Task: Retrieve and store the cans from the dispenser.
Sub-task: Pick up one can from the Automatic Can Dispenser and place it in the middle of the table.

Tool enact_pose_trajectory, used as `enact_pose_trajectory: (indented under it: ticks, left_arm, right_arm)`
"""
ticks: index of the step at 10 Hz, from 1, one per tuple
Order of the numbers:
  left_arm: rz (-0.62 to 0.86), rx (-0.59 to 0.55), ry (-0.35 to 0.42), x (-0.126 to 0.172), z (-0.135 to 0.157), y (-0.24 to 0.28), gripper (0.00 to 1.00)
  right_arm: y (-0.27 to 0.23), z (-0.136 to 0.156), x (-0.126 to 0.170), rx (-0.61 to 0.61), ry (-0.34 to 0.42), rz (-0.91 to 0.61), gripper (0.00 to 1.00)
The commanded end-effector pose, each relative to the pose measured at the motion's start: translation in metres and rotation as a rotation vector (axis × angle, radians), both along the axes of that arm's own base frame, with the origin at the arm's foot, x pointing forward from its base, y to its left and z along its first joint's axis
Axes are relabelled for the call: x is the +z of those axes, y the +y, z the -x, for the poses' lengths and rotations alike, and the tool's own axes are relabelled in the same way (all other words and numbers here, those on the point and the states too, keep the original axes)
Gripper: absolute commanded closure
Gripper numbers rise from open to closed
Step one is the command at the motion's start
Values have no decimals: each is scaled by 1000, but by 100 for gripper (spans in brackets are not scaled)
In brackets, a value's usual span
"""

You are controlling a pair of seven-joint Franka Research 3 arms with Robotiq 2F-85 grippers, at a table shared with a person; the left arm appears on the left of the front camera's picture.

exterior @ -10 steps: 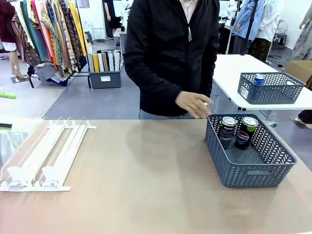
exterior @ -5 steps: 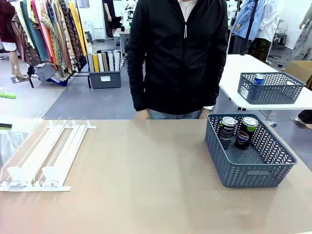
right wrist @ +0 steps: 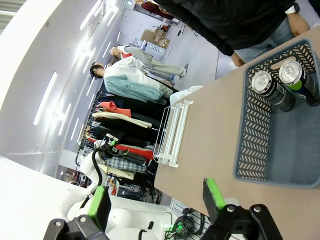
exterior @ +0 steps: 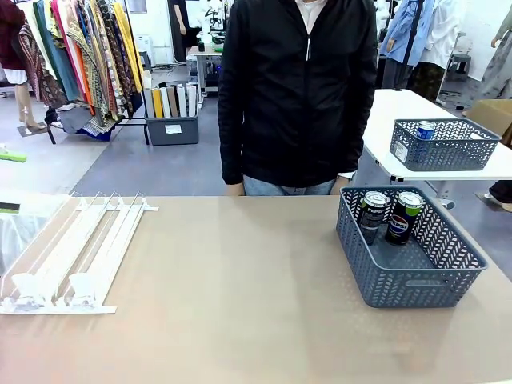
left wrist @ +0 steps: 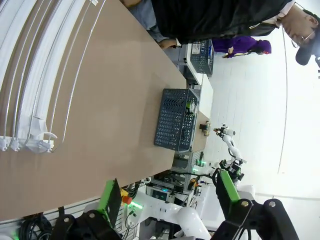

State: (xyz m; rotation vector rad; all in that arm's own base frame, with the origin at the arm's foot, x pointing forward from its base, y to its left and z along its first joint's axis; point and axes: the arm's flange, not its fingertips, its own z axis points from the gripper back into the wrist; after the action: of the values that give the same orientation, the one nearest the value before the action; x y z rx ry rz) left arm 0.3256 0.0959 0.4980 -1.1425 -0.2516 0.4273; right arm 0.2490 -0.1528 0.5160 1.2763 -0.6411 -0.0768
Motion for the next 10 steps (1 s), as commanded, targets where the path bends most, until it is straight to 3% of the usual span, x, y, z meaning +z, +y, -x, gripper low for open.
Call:
enact_pose_trajectory:
  ticks: [1, 10]
  left_arm:
    - [-4, -5, 12, 2, 1, 2, 0]
    - [-4, -5, 12, 2, 1, 2, 0]
  right_arm:
    - [1, -3, 3, -2, -37, -15, 0]
    - [1, -3, 3, -2, -37, -15, 0]
